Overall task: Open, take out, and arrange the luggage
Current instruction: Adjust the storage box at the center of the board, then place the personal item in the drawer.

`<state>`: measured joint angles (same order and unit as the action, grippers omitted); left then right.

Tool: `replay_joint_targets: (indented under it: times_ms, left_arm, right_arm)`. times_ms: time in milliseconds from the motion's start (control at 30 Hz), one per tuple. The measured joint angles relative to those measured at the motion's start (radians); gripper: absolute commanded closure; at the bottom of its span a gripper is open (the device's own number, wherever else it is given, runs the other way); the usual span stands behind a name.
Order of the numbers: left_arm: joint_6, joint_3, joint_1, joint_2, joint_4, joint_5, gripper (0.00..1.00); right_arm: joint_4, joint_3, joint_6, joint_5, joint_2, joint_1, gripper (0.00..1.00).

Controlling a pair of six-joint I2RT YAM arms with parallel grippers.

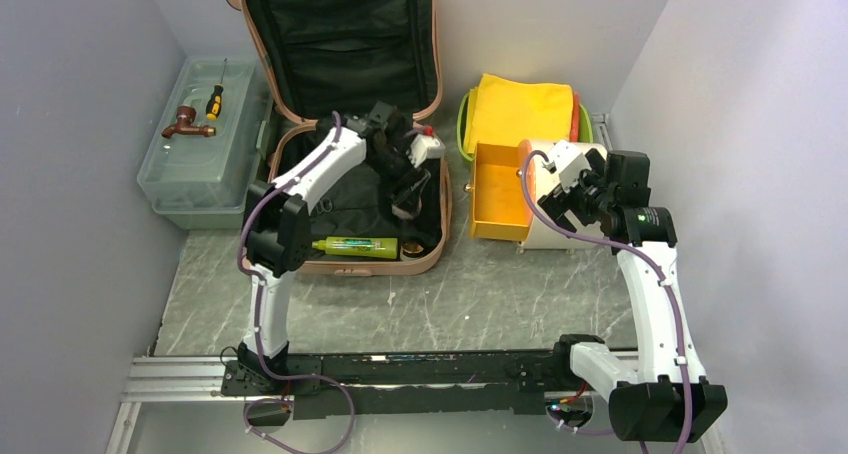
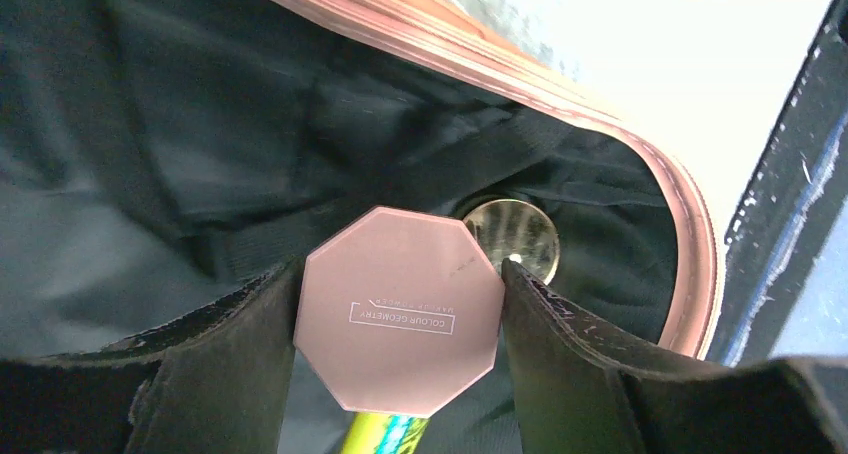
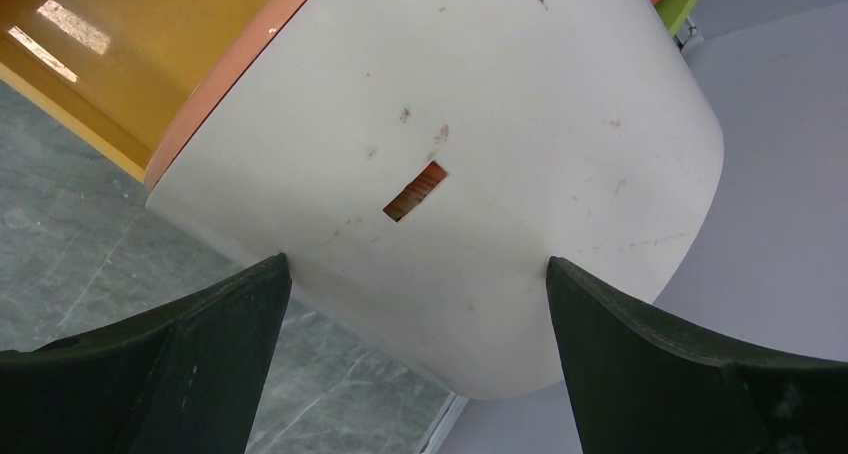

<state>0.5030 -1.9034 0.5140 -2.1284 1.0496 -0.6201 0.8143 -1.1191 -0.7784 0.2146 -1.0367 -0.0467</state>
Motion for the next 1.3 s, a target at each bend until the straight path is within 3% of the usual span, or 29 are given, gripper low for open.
replay_joint_targets:
  times_ms: [333,600,900,1300]
  left_arm:
    - [-0.024,-0.258,-0.032,0.079,-0.032,0.009,1.0]
    - [-0.11,-0.266,0.009,0.11,-0.271,-0.034,1.0]
    - [-0.187,-0.297,0.148,0.022,-0.482,-0.053,1.0]
    - [-0.247,-0.296,0.247,-0.064,-0.657,-0.063,1.0]
  right_arm:
    - [-0.034,0.013,0.022,-0.043,-0.006,0.0,0.0]
    - [-0.028,-0.008,0.077,-0.087,-0.045,-0.087,0.0]
    - [0.041,0.002,0.064,-0.076,0.008,-0.108,0.0]
    - [0.1,0.01,0.064,-0.092,0.099,-0.109,0.0]
